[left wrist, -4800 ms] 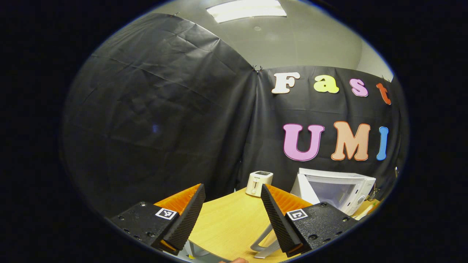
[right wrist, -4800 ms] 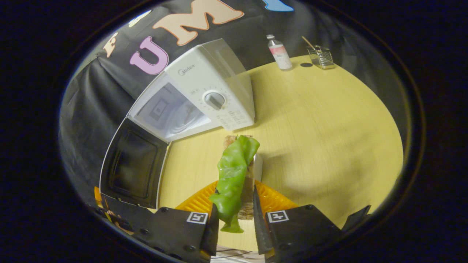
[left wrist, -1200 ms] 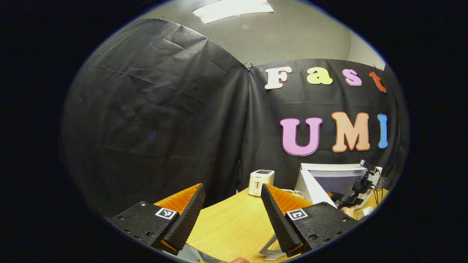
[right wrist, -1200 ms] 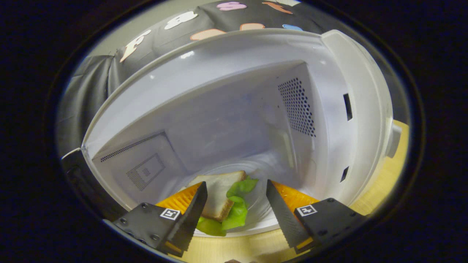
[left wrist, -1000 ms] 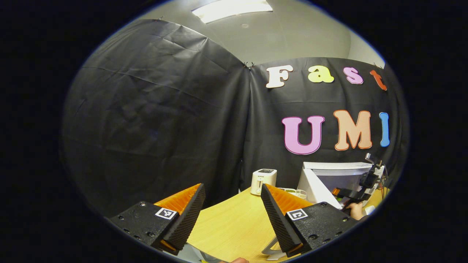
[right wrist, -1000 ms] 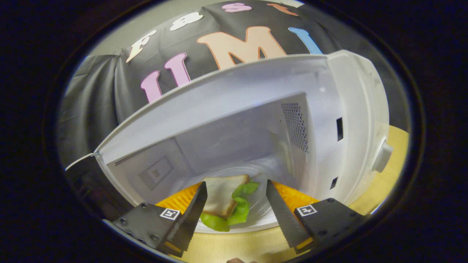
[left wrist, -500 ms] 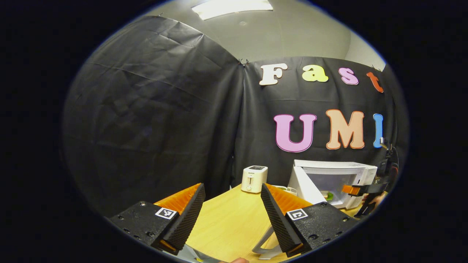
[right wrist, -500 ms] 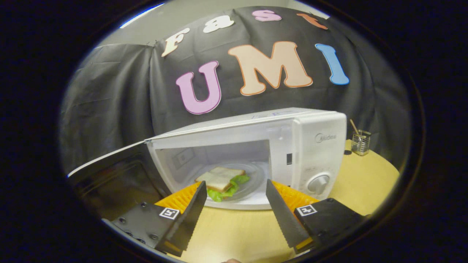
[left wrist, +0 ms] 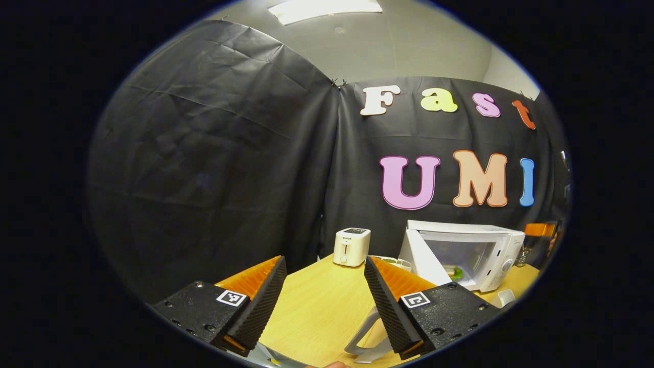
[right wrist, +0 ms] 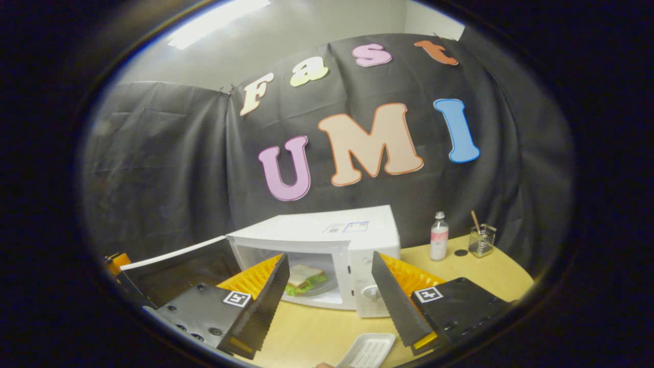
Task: Open the microwave oven with the left hand, put the food in, and close the microwave oven.
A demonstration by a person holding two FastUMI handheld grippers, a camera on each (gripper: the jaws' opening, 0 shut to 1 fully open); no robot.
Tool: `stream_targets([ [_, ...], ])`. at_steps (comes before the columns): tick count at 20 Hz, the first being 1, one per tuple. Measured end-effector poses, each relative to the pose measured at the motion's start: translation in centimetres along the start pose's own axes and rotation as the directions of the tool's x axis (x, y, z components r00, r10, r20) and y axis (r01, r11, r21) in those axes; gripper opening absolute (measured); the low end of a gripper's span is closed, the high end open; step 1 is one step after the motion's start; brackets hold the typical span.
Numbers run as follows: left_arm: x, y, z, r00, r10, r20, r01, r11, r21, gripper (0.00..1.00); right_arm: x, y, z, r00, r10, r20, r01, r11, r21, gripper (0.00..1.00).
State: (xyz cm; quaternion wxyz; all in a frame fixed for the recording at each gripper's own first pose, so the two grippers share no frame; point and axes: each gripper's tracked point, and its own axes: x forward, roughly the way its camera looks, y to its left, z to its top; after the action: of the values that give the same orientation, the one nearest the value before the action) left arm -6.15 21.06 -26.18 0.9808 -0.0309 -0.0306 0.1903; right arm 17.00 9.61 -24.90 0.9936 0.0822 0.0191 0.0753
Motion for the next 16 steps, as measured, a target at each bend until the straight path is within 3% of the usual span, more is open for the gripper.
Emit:
stream_targets([
  [2, -0.2, -0.1, -0.6, 1.0, 0.004, -0.014, -0.004, 1.0, 0.005, 0.94, -0.3, -2.9, 2.5, 0.998, -0.052, 0.035, 0.052, 0.999, -0.003, 0.91],
  [3, -0.5, -0.1, -0.9, 1.0, -0.003, -0.021, 0.003, 1.0, 0.005, 0.89, -0.2, -4.3, 3.6, 0.996, -0.077, 0.051, 0.078, 0.997, -0.008, 0.91],
  [4, -0.5, -0.2, -1.2, 0.999, -0.01, -0.03, 0.01, 1.0, -0.001, 0.94, -0.1, -5.7, 5.0, 0.991, -0.107, 0.077, 0.108, 0.994, -0.009, 0.91],
  [5, -0.4, -0.2, -1.3, 0.999, -0.015, -0.034, 0.014, 1.0, -0.017, 0.88, 0.0, -7.0, 6.1, 0.985, -0.141, 0.1, 0.143, 0.99, -0.011, 0.91],
  [6, -0.3, -0.4, -1.6, 0.999, -0.019, -0.041, 0.018, 0.999, -0.028, 0.88, 0.2, -8.1, 7.0, 0.979, -0.167, 0.117, 0.171, 0.985, -0.02, 0.9],
  [7, -0.2, -0.7, -2.1, 0.998, -0.025, -0.052, 0.024, 0.999, -0.038, 0.76, 0.2, -8.9, 7.4, 0.976, -0.18, 0.126, 0.184, 0.982, -0.027, 0.99],
  [8, 0.0, -1.0, -2.5, 0.997, -0.035, -0.066, 0.033, 0.999, -0.043, 0.78, 0.3, -9.2, 7.7, 0.976, -0.178, 0.128, 0.184, 0.982, -0.032, 0.99],
  [10, -0.3, -2.1, -3.5, 0.992, -0.079, -0.096, 0.075, 0.996, -0.045, 0.66, 0.7, -9.8, 7.9, 0.976, -0.178, 0.128, 0.185, 0.982, -0.044, 0.99],
  [11, -0.3, -2.4, -3.4, 0.991, -0.097, -0.088, 0.093, 0.994, -0.05, 0.65, 0.9, -10.2, 7.9, 0.975, -0.18, 0.13, 0.189, 0.98, -0.06, 0.99],
  [12, -0.6, -3.0, -3.3, 0.988, -0.121, -0.092, 0.116, 0.992, -0.057, 0.57, 1.1, -10.4, 7.8, 0.975, -0.182, 0.129, 0.192, 0.978, -0.075, 0.99],
  [13, -0.8, -3.7, -3.2, 0.986, -0.14, -0.094, 0.135, 0.989, -0.057, 0.49, 1.2, -10.5, 7.6, 0.975, -0.182, 0.127, 0.193, 0.978, -0.082, 0.91],
  [14, -0.8, -4.4, -3.2, 0.982, -0.156, -0.102, 0.152, 0.987, -0.045, 0.52, 1.4, -10.4, 7.7, 0.975, -0.176, 0.133, 0.187, 0.979, -0.081, 0.99],
  [15, -0.7, -4.8, -3.6, 0.981, -0.159, -0.112, 0.156, 0.987, -0.033, 0.26, 1.7, -10.3, 7.8, 0.977, -0.168, 0.135, 0.179, 0.981, -0.077, 0.99],
  [16, -0.8, -4.9, -3.6, 0.982, -0.152, -0.115, 0.15, 0.988, -0.022, 0.19, 1.9, -10.1, 7.8, 0.979, -0.156, 0.135, 0.166, 0.984, -0.07, 0.99],
])
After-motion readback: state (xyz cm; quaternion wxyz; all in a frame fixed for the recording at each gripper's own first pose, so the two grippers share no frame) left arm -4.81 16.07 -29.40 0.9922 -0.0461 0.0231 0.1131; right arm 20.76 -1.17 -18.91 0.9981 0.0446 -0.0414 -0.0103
